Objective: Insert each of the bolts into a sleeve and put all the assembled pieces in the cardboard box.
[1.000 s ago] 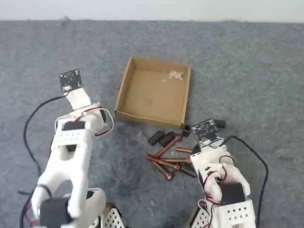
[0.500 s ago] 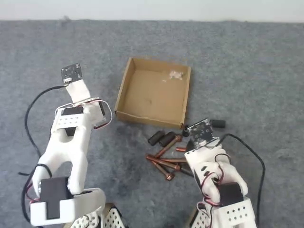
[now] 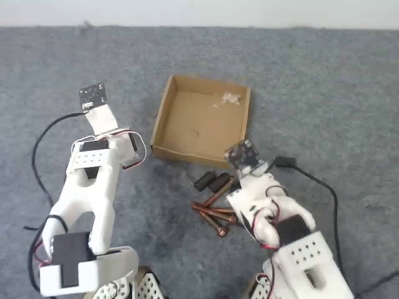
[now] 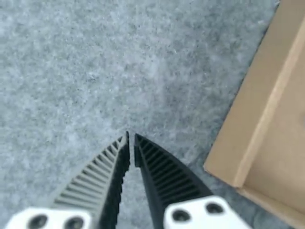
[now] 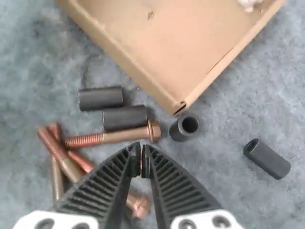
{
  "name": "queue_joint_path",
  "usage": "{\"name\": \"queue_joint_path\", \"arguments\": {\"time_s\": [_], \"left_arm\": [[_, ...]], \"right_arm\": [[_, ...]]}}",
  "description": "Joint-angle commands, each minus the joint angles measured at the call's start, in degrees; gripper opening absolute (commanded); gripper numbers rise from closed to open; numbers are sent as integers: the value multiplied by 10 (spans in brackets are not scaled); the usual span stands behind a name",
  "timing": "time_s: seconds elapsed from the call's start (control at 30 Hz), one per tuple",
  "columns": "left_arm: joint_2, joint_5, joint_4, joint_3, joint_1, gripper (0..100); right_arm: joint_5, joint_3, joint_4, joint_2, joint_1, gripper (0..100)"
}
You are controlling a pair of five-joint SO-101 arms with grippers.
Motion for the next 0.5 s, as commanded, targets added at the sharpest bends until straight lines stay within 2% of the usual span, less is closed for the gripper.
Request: {"name": "queue_joint_path", "arguments": {"time_s": [0.0,0.13,0.27,0.4,0.47], "left_arm": [[-4,-7,3,-26,-4,12],[-4,-7,3,-26,-4,12],[-4,-7,3,-26,-4,12],[-4,-7,3,-26,-4,12],[-4,-7,3,-26,-4,12]], "right_arm": [[-43,-31,-51,66,53,6],[-44,6,-126,103,127,6],[-42,8,-136,124,109,24],[-45,8,-137,136,105,130],[-44,7,-138,144,103,103]]}}
